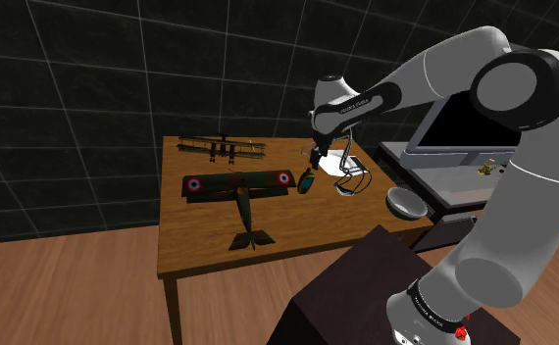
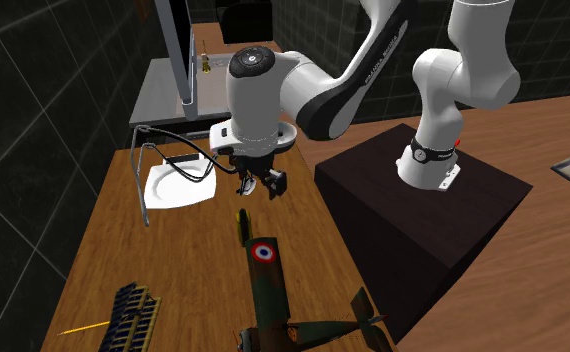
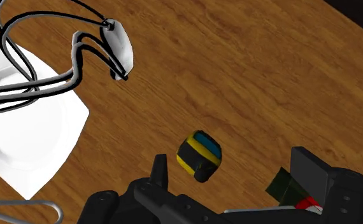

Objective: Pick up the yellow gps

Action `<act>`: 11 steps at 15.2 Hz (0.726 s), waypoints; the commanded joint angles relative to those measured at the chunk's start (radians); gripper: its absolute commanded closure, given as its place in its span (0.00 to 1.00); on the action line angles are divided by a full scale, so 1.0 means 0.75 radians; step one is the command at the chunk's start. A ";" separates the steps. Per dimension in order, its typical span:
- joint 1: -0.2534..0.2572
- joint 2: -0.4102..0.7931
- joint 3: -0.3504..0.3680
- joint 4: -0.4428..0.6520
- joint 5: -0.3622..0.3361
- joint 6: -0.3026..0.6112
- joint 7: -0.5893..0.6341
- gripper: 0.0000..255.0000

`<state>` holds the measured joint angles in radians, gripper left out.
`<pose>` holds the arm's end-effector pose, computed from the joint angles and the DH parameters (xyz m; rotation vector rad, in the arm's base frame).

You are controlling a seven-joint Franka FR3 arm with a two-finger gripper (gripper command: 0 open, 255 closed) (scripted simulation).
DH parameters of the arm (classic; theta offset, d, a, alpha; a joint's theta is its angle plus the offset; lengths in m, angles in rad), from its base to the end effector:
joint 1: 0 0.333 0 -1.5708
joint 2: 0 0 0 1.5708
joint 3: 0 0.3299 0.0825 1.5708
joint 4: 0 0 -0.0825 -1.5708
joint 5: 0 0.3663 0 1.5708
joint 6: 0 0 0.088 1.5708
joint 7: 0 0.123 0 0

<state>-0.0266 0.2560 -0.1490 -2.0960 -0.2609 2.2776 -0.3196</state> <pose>0.5512 -0.1057 0.3055 2.8926 0.4740 -0.1885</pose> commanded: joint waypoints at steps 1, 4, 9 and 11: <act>-0.005 0.104 -0.001 0.071 -0.011 0.018 -0.017 0.00; -0.015 0.264 -0.004 0.187 -0.028 0.038 -0.045 0.00; -0.020 0.361 -0.005 0.224 -0.036 0.092 -0.038 0.00; -0.021 0.389 -0.006 0.226 -0.038 0.117 -0.031 0.00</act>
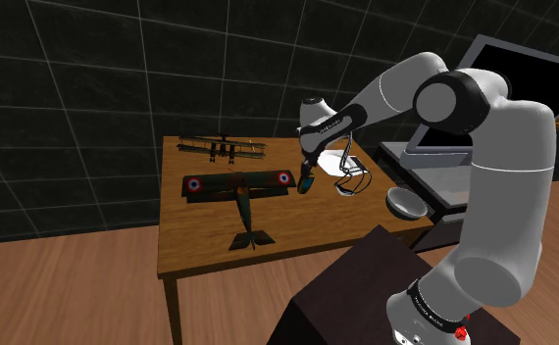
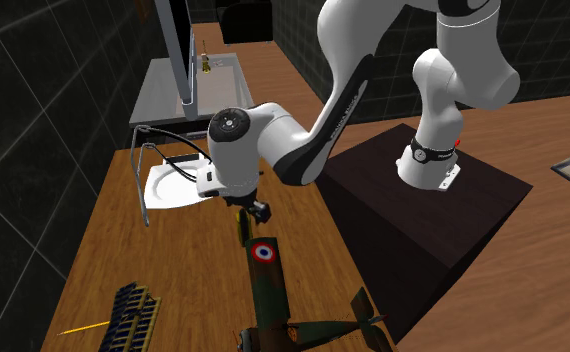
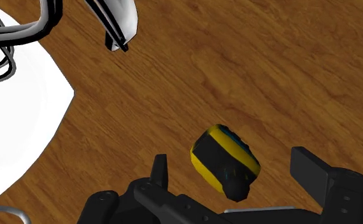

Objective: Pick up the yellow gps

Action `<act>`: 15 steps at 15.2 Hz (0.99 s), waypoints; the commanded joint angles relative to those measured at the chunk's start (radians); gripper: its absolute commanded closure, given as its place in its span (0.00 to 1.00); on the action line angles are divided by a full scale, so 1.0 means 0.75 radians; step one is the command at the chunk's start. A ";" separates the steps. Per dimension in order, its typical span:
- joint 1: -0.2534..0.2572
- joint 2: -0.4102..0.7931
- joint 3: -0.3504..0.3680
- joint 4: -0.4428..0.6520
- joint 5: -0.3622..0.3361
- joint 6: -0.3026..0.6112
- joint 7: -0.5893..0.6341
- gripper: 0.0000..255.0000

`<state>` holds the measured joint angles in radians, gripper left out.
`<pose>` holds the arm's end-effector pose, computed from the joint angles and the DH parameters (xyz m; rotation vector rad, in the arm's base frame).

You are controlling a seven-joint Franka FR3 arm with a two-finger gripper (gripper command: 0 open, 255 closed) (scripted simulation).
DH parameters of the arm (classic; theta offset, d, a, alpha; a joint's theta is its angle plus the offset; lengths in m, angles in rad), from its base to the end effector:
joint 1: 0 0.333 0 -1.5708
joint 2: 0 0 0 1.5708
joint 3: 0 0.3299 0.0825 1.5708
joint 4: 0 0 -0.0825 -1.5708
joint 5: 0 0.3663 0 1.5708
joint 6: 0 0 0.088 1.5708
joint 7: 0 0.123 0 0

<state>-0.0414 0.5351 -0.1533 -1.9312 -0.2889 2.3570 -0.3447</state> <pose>0.5961 -0.1211 0.2132 2.8445 0.5525 -0.2586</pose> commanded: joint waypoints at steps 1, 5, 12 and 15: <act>-0.001 0.031 0.000 0.008 -0.001 0.023 0.006 0.00; -0.003 0.037 -0.001 0.006 -0.002 0.032 0.007 1.00; -0.003 0.035 -0.001 0.005 -0.002 0.031 0.006 1.00; -0.001 0.011 0.000 0.005 0.000 0.006 0.001 1.00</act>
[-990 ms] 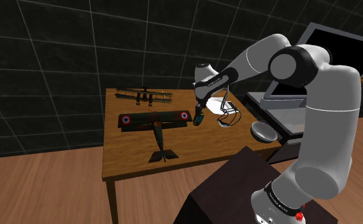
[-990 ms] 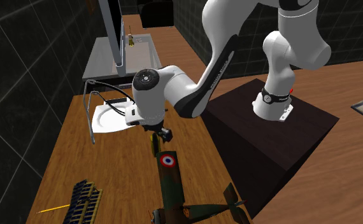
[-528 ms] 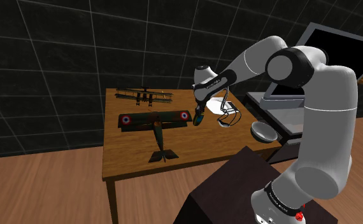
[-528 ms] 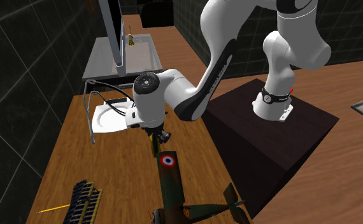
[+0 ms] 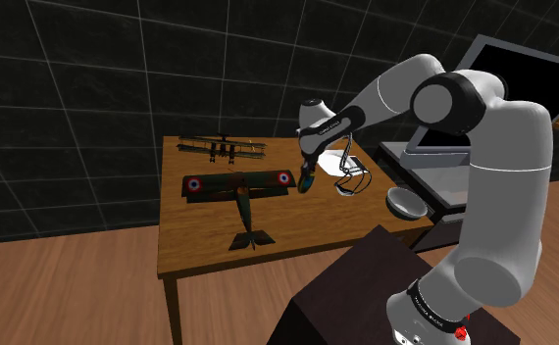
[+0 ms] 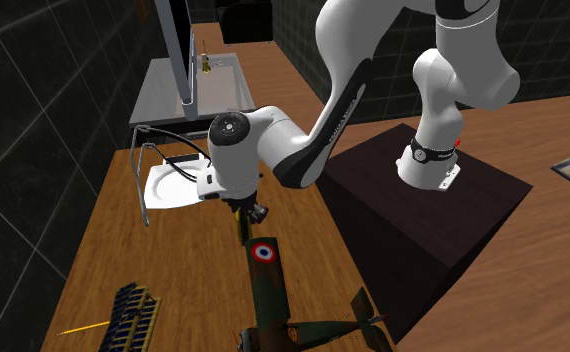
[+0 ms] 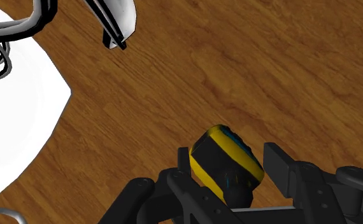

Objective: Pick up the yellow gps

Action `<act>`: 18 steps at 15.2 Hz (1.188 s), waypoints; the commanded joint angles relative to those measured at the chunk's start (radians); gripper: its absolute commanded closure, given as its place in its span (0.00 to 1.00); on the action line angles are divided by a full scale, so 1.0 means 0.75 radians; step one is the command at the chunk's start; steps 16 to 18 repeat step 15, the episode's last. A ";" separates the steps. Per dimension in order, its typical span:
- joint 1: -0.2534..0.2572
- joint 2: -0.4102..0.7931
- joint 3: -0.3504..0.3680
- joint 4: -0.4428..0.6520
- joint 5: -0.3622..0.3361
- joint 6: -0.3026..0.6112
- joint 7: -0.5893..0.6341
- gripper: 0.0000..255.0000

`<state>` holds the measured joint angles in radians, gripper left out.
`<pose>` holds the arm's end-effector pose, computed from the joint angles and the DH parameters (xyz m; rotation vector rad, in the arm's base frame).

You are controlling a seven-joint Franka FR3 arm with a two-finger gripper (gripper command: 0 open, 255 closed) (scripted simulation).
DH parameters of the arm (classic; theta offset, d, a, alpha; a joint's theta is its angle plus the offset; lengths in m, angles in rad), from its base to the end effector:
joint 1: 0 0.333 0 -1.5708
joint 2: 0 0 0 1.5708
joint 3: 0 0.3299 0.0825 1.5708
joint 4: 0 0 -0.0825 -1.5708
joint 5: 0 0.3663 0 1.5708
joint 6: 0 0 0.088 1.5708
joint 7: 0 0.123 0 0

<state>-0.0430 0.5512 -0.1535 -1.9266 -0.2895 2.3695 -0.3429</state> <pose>0.5972 -0.1220 0.2061 2.8442 0.5530 -0.2573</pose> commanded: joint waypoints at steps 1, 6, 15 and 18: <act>0.002 -0.024 0.001 -0.001 0.002 -0.023 -0.005 1.00; 0.004 -0.091 0.001 -0.003 0.006 -0.086 -0.023 1.00; 0.007 -0.178 0.002 0.007 0.013 -0.181 -0.048 1.00; 0.007 -0.178 0.002 0.007 0.013 -0.181 -0.048 1.00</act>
